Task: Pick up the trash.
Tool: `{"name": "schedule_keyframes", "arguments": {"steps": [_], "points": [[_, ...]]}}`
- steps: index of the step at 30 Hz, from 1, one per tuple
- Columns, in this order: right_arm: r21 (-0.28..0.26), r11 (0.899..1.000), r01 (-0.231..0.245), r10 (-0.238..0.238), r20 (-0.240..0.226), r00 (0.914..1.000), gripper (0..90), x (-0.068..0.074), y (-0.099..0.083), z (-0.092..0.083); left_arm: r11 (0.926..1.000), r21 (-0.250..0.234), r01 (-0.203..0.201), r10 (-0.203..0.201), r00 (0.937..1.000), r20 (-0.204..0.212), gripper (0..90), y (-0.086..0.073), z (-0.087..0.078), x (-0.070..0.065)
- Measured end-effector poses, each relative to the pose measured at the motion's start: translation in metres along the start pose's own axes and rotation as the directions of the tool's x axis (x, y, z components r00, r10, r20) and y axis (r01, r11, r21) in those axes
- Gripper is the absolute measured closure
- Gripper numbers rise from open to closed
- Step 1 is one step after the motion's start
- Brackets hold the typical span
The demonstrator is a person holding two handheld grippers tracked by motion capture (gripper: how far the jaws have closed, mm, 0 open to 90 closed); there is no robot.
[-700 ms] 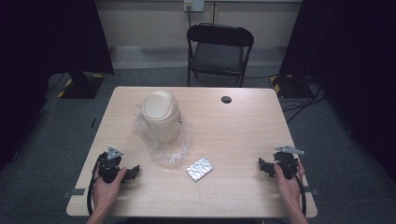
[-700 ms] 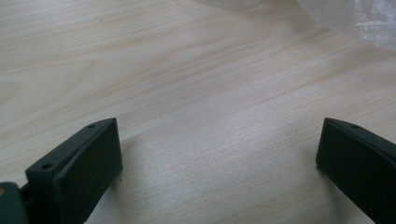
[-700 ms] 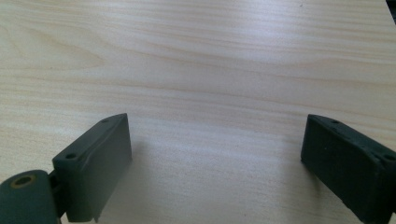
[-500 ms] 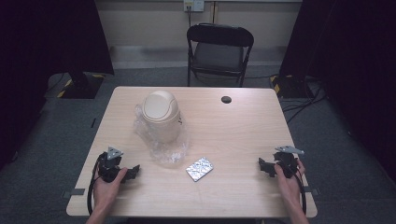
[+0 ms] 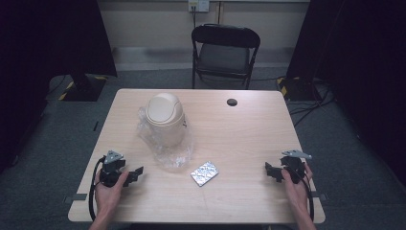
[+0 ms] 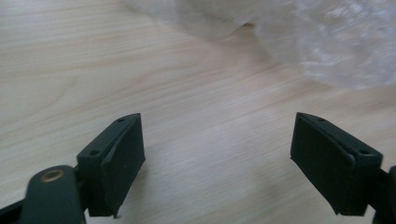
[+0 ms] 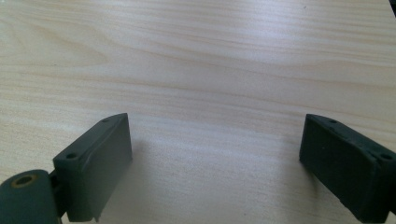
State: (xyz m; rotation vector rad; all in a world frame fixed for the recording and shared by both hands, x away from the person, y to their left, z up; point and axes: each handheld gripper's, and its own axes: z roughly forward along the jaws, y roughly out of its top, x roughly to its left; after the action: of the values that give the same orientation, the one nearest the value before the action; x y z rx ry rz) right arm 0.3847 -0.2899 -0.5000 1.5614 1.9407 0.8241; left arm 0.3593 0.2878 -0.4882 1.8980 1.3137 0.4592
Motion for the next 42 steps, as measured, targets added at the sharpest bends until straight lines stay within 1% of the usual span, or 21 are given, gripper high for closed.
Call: {"name": "schedule_keyframes", "arguments": {"steps": [2,3,4,5,6,8,10,12,14,20,21,24,25,28,29,30,32,33,35,37,42], "points": [[0.0,1.0,-0.001,0.001,0.001,1.0,8.3,0.0,0.0,0.0,1.0,-0.002,0.004,-0.004,1.0,0.007,18.5,0.002,-0.001,-0.002],[0.0,1.0,0.0,0.0,-0.001,1.0,8.2,0.0,0.0,0.0,0.9992,-0.017,0.035,-0.034,0.9979,0.055,18.5,0.008,-0.003,-0.006],[0.0,1.0,0.0,0.0,-0.001,1.0,8.2,0.0,0.0,0.0,0.9992,-0.017,0.035,-0.034,0.9979,0.055,18.5,0.008,-0.003,-0.006],[0.0,1.0,0.002,-0.002,-0.002,1.0,8.2,0.0,0.0,0.0,0.9994,-0.034,0.012,-0.01,0.9967,0.081,18.5,0.014,-0.006,-0.014],[0.0,1.0,0.002,-0.002,-0.002,1.0,8.2,0.0,0.0,0.0,0.9994,-0.034,0.012,-0.01,0.9967,0.081,18.6,0.014,-0.006,-0.014],[0.0,1.0,0.002,-0.002,-0.002,1.0,8.2,0.0,0.0,0.0,0.9984,-0.046,-0.035,0.039,0.9936,0.106,18.9,0.024,-0.008,-0.026],[0.0,1.0,0.002,-0.002,-0.002,1.0,8.2,0.0,0.0,0.0,0.9964,-0.057,-0.062,0.069,0.9907,0.117,19.3,0.032,-0.009,-0.032],[0.0,1.0,0.002,-0.002,-0.002,1.0,8.2,0.0,0.0,0.0,0.9956,-0.065,-0.068,0.076,0.9886,0.13,19.8,0.036,-0.009,-0.034],[0.0,1.0,0.002,-0.002,-0.002,1.0,8.2,0.0,0.0,0.0,0.9932,-0.091,-0.073,0.088,0.9823,0.166,21.1,0.047,-0.009,-0.04],[0.0,1.0,0.002,-0.002,-0.002,1.0,8.2,0.0,0.0,0.0,0.9895,-0.119,-0.082,0.103,0.9767,0.188,21.2,0.06,-0.009,-0.044],[0.0,1.0,0.002,-0.002,-0.002,1.0,8.2,0.0,0.0,0.0,0.988,-0.129,-0.084,0.109,0.9739,0.199,21.2,0.064,-0.01,-0.046],[0.0,1.0,0.002,-0.002,-0.002,1.0,8.2,0.0,0.0,0.0,0.9852,-0.136,-0.104,0.131,0.9702,0.204,21.1,0.069,-0.011,-0.049],[0.0,1.0,0.002,-0.002,-0.002,1.0,8.2,0.0,0.0,0.0,0.9803,-0.146,-0.133,0.163,0.9627,0.216,20.4,0.073,-0.013,-0.051],[0.0,1.0,0.002,-0.002,-0.002,1.0,8.2,0.0,0.0,0.0,0.9791,-0.149,-0.138,0.169,0.9611,0.219,17.5,0.077,-0.015,-0.052],[0.0,1.0,0.002,-0.002,-0.002,1.0,8.2,0.0,0.0,0.0,0.9773,-0.151,-0.149,0.18,0.9584,0.221,17.5,0.08,-0.016,-0.052],[0.0,1.0,0.002,-0.002,-0.002,1.0,8.2,0.0,0.0,0.0,0.9747,-0.16,-0.156,0.188,0.9592,0.211,17.5,0.086,-0.018,-0.053],[0.0,1.0,0.002,-0.002,-0.002,1.0,8.2,0.0,0.0,0.0,0.9735,-0.165,-0.158,0.192,0.9572,0.216,17.5,0.09,-0.018,-0.054],[0.0,1.0,0.002,-0.002,-0.002,1.0,8.2,0.0,0.0,0.0,0.9697,-0.172,-0.173,0.209,0.9536,0.217,17.5,0.098,-0.018,-0.055],[0.0,1.0,0.002,-0.002,-0.002,1.0,8.2,0.0,0.0,0.0,0.9658,-0.178,-0.189,0.224,0.9529,0.205,17.5,0.107,-0.018,-0.057],[0.0,1.0,0.002,-0.002,-0.002,1.0,8.2,0.0,0.0,0.0,0.9622,-0.183,-0.201,0.238,0.9487,0.208,17.5,0.116,-0.016,-0.057],[0.0,1.0,0.002,-0.002,-0.002,1.0,8.2,0.0,0.0,0.0,0.9567,-0.194,-0.217,0.254,0.9471,0.196,17.5,0.132,-0.011,-0.055]]}}
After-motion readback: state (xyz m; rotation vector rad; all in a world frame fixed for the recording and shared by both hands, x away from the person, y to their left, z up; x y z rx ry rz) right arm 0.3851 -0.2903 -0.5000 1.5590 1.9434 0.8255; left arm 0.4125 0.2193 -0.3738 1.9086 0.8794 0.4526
